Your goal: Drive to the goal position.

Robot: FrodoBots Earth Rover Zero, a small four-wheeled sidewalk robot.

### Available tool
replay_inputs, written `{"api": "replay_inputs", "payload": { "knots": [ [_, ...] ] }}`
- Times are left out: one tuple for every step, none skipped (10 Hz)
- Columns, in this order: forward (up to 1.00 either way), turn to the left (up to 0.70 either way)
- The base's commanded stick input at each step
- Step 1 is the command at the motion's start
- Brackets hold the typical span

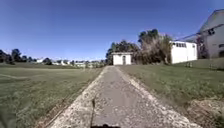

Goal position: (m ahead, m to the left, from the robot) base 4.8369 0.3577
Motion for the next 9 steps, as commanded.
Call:
{"api": "replay_inputs", "payload": {
  "knots": [
    [1.0,0.0],
    [1.0,0.0],
    [1.0,0.0],
    [1.0,0.0],
    [1.0,0.0],
    [1.0,0.0],
    [1.0,0.0],
    [1.0,0.0],
    [1.0,0.0]
  ]
}}
